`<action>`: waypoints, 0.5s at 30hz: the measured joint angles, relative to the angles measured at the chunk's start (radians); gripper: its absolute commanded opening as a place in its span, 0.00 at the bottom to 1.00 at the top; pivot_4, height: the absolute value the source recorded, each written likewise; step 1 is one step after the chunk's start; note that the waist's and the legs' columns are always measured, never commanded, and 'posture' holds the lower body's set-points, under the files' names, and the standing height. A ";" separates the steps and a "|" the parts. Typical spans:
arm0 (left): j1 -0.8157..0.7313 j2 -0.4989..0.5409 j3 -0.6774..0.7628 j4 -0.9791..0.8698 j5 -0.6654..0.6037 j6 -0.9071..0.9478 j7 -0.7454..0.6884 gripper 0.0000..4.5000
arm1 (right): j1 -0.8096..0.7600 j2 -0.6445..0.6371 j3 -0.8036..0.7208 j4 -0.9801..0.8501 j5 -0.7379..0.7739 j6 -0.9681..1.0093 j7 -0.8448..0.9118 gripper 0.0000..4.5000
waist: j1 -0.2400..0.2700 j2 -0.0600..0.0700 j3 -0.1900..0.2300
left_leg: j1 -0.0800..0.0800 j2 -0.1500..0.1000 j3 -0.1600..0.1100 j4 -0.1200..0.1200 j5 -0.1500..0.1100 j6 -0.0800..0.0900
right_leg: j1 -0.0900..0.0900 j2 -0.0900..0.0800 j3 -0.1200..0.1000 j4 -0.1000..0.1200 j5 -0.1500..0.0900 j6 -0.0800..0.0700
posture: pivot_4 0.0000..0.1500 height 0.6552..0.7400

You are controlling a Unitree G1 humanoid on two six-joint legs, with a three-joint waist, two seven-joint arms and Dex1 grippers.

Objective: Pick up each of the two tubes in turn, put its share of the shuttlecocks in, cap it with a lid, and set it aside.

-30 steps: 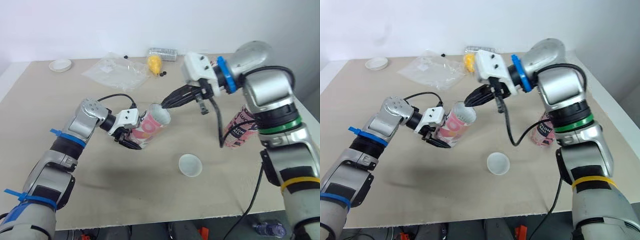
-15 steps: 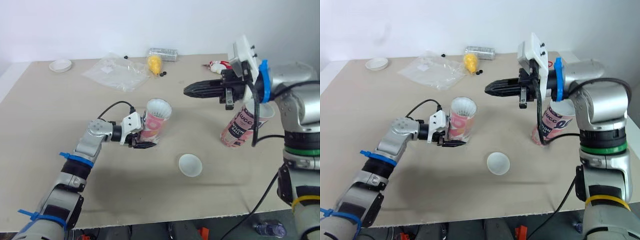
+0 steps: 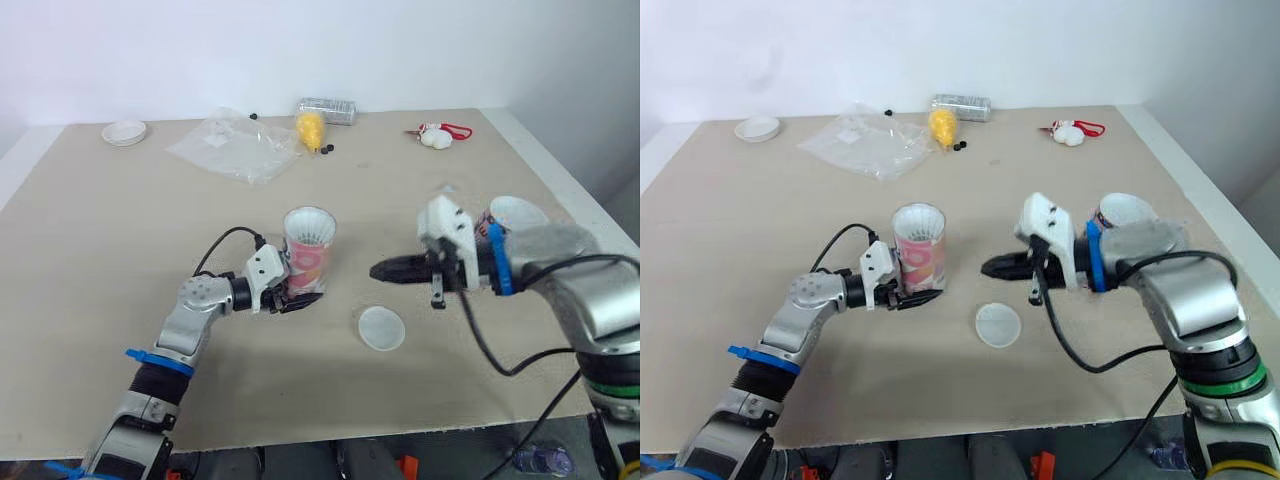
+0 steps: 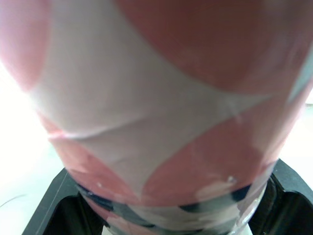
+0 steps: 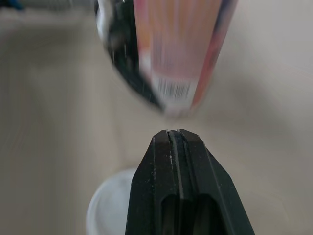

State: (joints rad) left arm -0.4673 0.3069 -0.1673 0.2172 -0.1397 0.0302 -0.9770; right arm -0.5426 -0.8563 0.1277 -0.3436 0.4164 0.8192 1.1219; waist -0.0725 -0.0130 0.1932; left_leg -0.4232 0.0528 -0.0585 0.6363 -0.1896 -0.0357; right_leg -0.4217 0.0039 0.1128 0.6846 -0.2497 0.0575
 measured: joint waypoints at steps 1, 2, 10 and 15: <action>0.003 -0.006 0.000 -0.006 -0.001 0.000 0.010 0.68 | 0.001 -0.001 0.009 0.006 -0.006 0.003 -0.007 0.15 | 0.000 0.000 0.000 | 0.001 0.000 0.000 0.000 0.000 0.000 | 0.000 0.000 0.000 0.000 0.000 0.000 | 1.00 1.00; 0.007 -0.011 0.000 -0.010 -0.002 0.000 0.015 0.68 | 0.000 -0.001 0.014 0.015 -0.008 0.012 -0.014 0.18 | 0.000 0.000 0.000 | 0.001 0.000 0.000 0.000 0.000 0.000 | 0.001 0.000 0.000 0.000 0.000 0.000 | 1.00 1.00; 0.028 -0.022 -0.010 -0.043 -0.008 -0.001 0.047 0.68 | -0.015 -0.057 0.115 0.066 -0.073 0.001 -0.003 0.97 | 0.000 0.000 0.000 | 0.000 -0.001 0.000 0.000 0.000 0.000 | 0.001 -0.001 0.000 -0.002 0.000 0.001 | 1.00 1.00; 0.024 -0.023 -0.019 -0.042 -0.008 -0.001 0.055 0.68 | -0.035 -0.058 0.188 0.079 -0.130 -0.011 0.010 0.97 | 0.000 0.000 0.000 | 0.000 -0.001 0.000 0.000 0.000 0.000 | 0.001 -0.001 0.000 -0.002 0.000 0.001 | 1.00 1.00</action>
State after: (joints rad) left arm -0.4438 0.2838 -0.1862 0.1753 -0.1481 0.0295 -0.9219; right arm -0.5780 -0.9142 0.3159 -0.2648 0.2863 0.8083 1.1320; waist -0.0728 -0.0131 0.1932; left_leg -0.4229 0.0521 -0.0583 0.6361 -0.1894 -0.0359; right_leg -0.4208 0.0030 0.1130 0.6822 -0.2494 0.0586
